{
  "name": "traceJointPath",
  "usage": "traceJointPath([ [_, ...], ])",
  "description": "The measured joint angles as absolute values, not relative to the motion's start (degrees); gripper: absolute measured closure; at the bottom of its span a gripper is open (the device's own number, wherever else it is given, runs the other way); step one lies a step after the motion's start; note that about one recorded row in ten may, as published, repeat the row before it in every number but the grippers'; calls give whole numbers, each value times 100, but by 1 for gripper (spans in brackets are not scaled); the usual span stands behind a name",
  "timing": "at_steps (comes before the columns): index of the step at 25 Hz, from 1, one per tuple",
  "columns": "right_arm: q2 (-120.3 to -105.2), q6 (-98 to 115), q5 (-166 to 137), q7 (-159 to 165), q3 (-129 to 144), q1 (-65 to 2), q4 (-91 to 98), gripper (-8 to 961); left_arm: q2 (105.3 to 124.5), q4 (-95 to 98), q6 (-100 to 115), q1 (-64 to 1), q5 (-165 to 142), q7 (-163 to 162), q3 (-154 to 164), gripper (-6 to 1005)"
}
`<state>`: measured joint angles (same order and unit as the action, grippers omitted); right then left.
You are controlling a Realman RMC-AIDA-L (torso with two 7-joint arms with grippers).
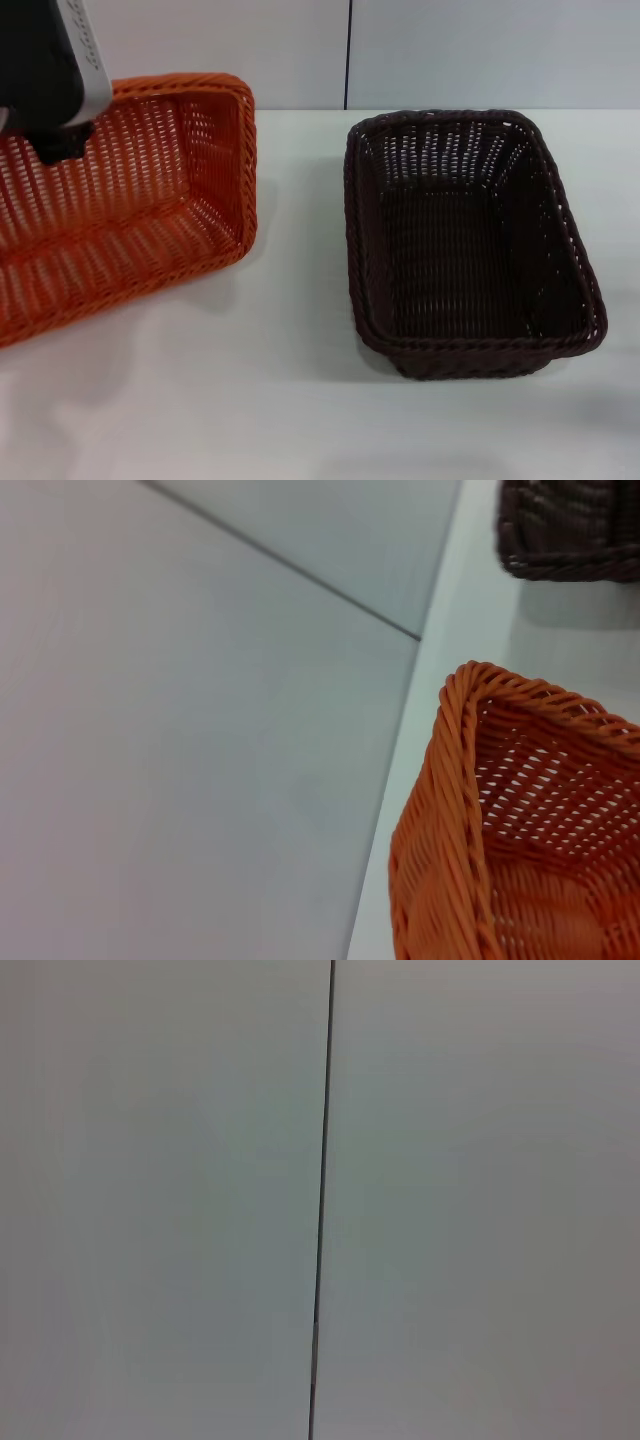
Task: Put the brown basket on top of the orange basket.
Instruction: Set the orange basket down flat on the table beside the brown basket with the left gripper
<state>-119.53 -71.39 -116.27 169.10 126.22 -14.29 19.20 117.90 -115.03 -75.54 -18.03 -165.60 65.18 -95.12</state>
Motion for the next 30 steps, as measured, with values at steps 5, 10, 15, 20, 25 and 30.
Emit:
traceJointPath([
  [5, -11953, -7125, -11627, 16910, 12629, -1424, 1919, 268, 11792, -11540, -7570, -1948, -16553, 6866, -9495, 796],
  [10, -11953, -7062, -11628, 16910, 12628, -1439, 1914, 268, 11800, -11506, -7513, -2269, -16467, 6854, -9658, 788],
  [15, -11950, -6971, -11628, 16910, 12615, -1467, 1895, 268, 11786, -11503, -7814, -2495, -15826, 6933, -10122, 779],
  [20, -11940, -6901, -11628, 16910, 12612, -1489, 1880, 269, 11785, -11350, -8600, -2856, -15182, 7051, -10809, 770],
  [25, -11938, -6889, -11628, 16910, 12615, -1492, 1857, 269, 11762, -11175, -9454, -3186, -14725, 7249, -11469, 761],
  [30, -11935, -6858, -11640, 16910, 12650, -1496, 1838, 269, 11758, -11111, -9911, -3307, -14620, 7407, -11686, 753],
])
